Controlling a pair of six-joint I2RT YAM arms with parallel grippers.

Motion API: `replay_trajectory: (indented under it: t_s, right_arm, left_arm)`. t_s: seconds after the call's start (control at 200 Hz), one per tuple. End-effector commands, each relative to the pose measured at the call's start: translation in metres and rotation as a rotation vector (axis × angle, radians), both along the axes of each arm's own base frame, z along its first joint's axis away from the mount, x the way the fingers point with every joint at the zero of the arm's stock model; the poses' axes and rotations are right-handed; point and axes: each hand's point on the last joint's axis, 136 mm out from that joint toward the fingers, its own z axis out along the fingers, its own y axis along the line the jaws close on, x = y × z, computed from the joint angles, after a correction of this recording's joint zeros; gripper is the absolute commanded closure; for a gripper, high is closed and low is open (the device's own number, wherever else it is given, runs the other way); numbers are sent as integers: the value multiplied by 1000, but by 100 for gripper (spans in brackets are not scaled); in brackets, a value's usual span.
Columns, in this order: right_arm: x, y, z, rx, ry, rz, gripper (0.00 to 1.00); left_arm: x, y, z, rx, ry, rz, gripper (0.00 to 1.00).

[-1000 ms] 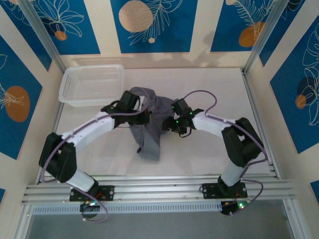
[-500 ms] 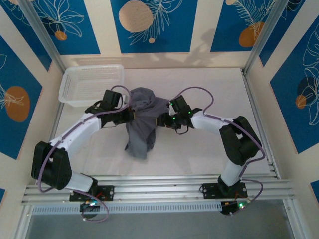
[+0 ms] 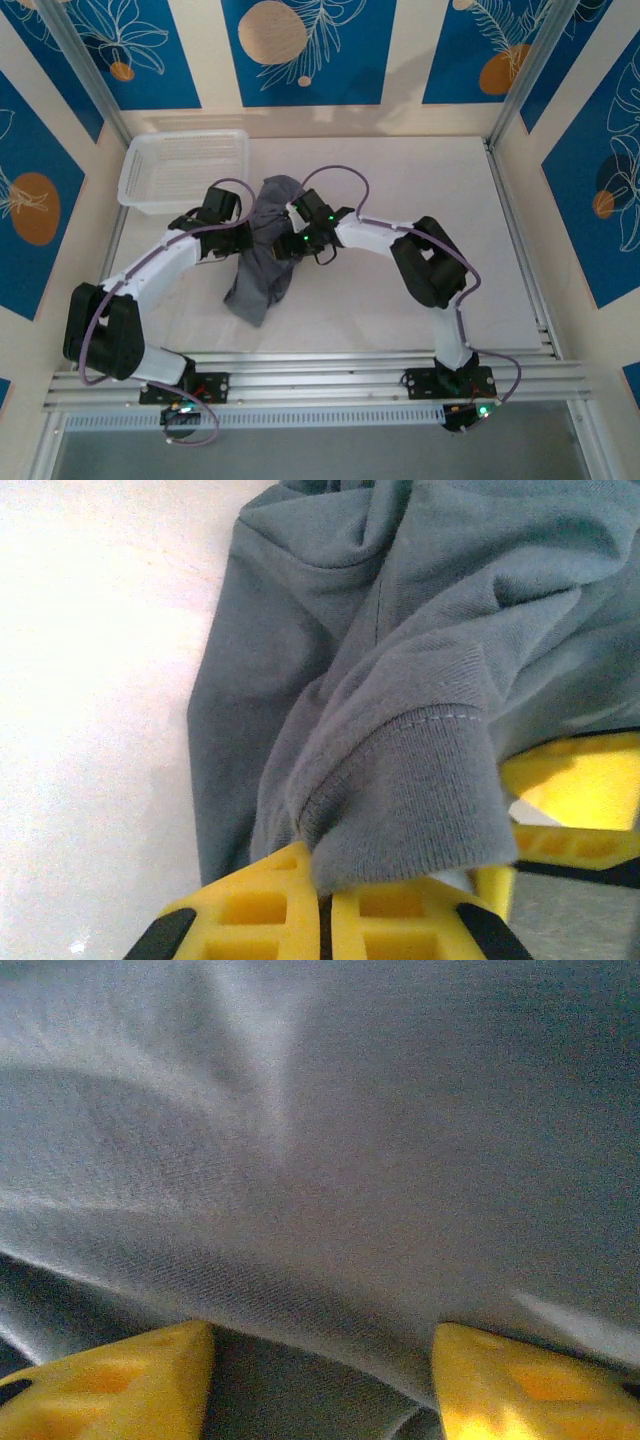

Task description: Fold the inside-out t-shirt

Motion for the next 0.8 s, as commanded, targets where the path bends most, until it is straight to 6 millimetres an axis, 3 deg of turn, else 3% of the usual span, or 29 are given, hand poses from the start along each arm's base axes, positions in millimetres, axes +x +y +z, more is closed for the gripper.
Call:
replay_trajectory:
  t_s: [0.0, 0.035, 0.09, 0.185, 0.37, 0.5, 0.58, 0.67, 0.795]
  right_arm:
    - [-14, 12, 18, 35, 26, 60, 71]
    - [-16, 11, 30, 62, 24, 53, 90]
    - [-23, 6, 57, 129, 5, 41, 100]
    - [-45, -13, 113, 276, -5, 30, 100]
    - [-96, -65, 215, 515, -67, 45, 100]
    - [-104, -93, 268, 619, -159, -15, 100]
    - [-90, -108, 280, 632, -188, -107, 100]
    - [-64, -122, 268, 599, -172, -242, 100]
    - [-32, -135, 243, 540, -91, -416, 100]
  left_arm:
    - [6, 4, 5, 14, -17, 8, 93]
    - [9, 4, 8, 11, -26, 4, 92]
    - [16, 2, 14, 10, -43, -4, 92]
    - [30, -9, 26, -12, -70, -51, 92]
    - [58, -61, 62, -179, -153, -218, 93]
    - [79, -84, 79, -193, -200, -271, 89]
    - [92, -94, 75, -192, -202, -275, 82]
    - [100, -93, 69, -173, -206, -257, 67]
    - [83, -80, 91, -160, -262, -241, 47]
